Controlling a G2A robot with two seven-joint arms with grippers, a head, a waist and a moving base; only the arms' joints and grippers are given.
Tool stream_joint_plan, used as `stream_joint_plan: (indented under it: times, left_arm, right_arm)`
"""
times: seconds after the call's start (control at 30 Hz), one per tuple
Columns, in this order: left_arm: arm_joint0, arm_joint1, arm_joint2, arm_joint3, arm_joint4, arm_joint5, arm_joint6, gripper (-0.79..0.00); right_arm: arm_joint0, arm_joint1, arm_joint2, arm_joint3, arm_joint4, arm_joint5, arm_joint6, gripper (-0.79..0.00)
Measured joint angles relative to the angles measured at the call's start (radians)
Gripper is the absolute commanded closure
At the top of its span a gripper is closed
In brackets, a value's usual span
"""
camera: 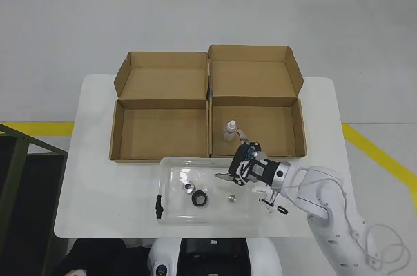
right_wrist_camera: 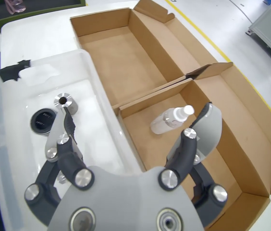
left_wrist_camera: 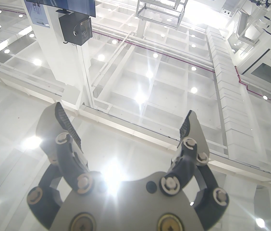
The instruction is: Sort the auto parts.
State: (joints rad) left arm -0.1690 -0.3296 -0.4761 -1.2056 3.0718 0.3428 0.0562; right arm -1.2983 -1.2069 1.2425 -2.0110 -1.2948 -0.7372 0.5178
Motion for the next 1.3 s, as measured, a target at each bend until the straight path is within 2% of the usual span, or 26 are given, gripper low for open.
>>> stream_joint_plan:
  times: [0.27,0.47,0.97,1.13,1.23,1.3]
  left_arm:
    - [0.0,0.0,0.0,0.0,0.0,0.0,0.0,-0.785]
    - [0.0,0.0,0.0,0.0,0.0,0.0,0.0,-0.785]
    - [0.0,0.0,0.0,0.0,0.0,0.0,0.0,-0.785]
    - [0.0,0.0,0.0,0.0,0.0,0.0,0.0,-0.785]
    - [0.0,0.0,0.0,0.0,0.0,0.0,0.0,-0.785]
    - [0.0,0.0,0.0,0.0,0.0,0.0,0.0,-0.785]
  right_arm:
    - [-0.093,0.022,0.003,-0.114,-0.053,-0.074,0.109,-0.785]
    - [-0.137,0.034,-0.027,-0.132,-0.141,-0.116,0.151,-0.785]
    - [-0.113,0.051,-0.067,-0.056,-0.165,-0.164,0.208,-0.785]
    - [-0.099,0.054,-0.074,-0.041,-0.164,-0.161,0.231,-0.616]
    - [-0.092,0.057,-0.082,-0.037,-0.169,-0.162,0.247,-0.557]
    - [-0.086,0.058,-0.089,-0.035,-0.175,-0.162,0.257,-0.548]
